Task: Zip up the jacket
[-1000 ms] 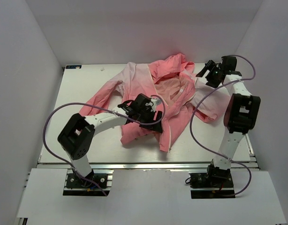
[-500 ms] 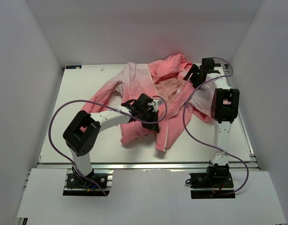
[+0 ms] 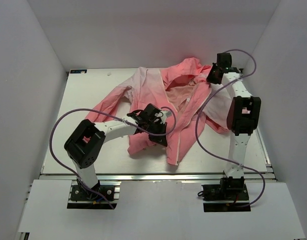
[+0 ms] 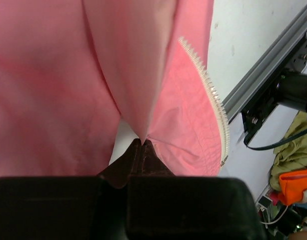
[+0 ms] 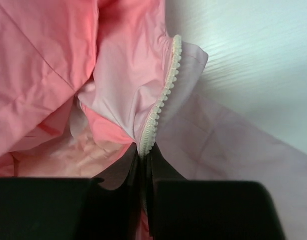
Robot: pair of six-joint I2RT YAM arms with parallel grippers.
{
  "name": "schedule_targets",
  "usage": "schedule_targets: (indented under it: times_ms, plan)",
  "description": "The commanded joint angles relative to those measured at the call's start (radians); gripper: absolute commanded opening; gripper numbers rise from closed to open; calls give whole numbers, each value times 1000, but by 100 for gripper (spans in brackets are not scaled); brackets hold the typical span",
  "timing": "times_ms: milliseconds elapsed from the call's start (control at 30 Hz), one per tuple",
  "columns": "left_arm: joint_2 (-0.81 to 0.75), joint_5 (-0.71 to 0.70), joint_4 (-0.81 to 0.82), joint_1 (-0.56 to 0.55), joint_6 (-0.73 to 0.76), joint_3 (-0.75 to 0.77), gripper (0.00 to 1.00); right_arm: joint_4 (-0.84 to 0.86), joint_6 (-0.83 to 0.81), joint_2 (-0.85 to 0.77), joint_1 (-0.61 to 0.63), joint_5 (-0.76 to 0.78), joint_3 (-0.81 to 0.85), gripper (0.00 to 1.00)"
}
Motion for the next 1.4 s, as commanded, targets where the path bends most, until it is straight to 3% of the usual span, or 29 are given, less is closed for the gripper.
schedule_targets:
  times_ms: [0,200,367,500,533,567,633,667,733,800,833,900,1000,1167,1300,1367]
  plan:
    - [-76,59,4,-1,8,-41,0,-76,-105,-157,-6,186,74,0]
    - [-110,65,31,-1,13,-100,0,-54,-164,-231,69,93,60,0]
    - [-131,56,39,1,19,-138,0,-66,-139,-111,194,196,258,0]
    - [-154,41,28,-1,11,-169,0,15,-78,10,266,226,304,1]
    - [-160,21,14,-1,10,-179,0,35,-66,29,273,228,315,5]
    - [-174,10,5,1,4,-184,0,42,-73,58,292,220,321,21]
    - [-188,-28,-33,-1,2,-186,3,58,-131,72,313,168,332,35]
    - [-196,-47,-51,-1,-4,-184,28,63,-157,70,339,147,327,53]
    - [-231,-88,-82,-1,-4,-179,62,60,-203,41,364,116,323,67]
    - [-261,-128,-119,1,-4,-170,84,42,-256,-26,385,61,290,88]
    - [-295,-151,-131,1,-4,-164,87,39,-262,-60,385,32,271,89]
    - [-332,-214,-162,1,-6,-138,98,36,-265,-173,385,-14,182,89]
    - [-401,-333,-197,-1,-29,-101,98,20,-257,-345,385,-83,20,89]
    - [-400,-505,-237,28,-75,-66,98,-1,-176,-667,387,-19,-343,89]
    - [-338,-511,-191,97,-88,-44,98,34,-101,-874,393,-147,-735,89]
    - [-318,-487,-158,157,-85,-44,98,28,-84,-951,431,-185,-824,89]
